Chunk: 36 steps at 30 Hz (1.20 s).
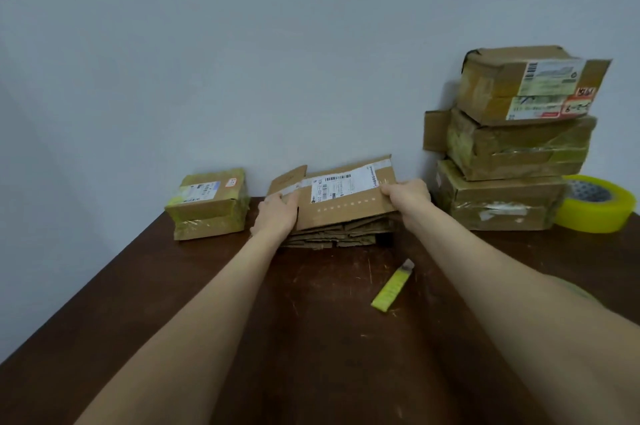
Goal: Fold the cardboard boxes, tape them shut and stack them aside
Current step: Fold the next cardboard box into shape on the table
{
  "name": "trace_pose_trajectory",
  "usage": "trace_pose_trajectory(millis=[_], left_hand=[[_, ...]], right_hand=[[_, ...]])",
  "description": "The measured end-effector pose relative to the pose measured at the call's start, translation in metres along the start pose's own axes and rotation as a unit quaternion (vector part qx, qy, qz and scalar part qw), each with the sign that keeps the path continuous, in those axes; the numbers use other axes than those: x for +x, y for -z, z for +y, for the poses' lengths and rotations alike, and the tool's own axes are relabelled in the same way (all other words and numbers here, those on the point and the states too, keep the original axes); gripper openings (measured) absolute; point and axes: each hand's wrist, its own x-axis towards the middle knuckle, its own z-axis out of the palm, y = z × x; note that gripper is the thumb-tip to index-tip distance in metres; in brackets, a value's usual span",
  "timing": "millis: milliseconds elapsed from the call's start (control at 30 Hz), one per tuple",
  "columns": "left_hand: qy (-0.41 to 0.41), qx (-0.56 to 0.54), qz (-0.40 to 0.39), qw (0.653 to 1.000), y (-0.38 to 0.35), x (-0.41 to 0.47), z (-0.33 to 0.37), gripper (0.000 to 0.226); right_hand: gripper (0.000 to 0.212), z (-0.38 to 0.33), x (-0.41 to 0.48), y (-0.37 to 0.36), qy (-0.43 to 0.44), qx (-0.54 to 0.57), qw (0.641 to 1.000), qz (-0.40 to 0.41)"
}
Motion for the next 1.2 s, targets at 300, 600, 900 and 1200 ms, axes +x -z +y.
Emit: trace_pose_trajectory(millis=[300,600,900,1200], left_hand=[[-0.049,-0.184,0.139,0.972,0.076,-0.047,0.011,0.112],[-0.026,-0.358,0.23,0.905,0.115,-0.102,-0.032,0.026],[0.046,-0.325,0.266,0.906,0.103,-0.126,-0.045,0.045],[0.056,-0.377,0.247,0.891,0.097,-0.117,-0.053,0.047]], right_hand=[[0.01,-0.008,-0.059,0.029,0.085,0.151,0.983,-0.068],[0.04,0.027,-0.115,0.056,0.16,-0.176,0.967,-0.093],[0.051,0.064,-0.152,0.049,0.147,-0.479,0.855,-0.136],[0.043,0.069,-0.159,0.069,0.132,-0.595,0.788,-0.089]])
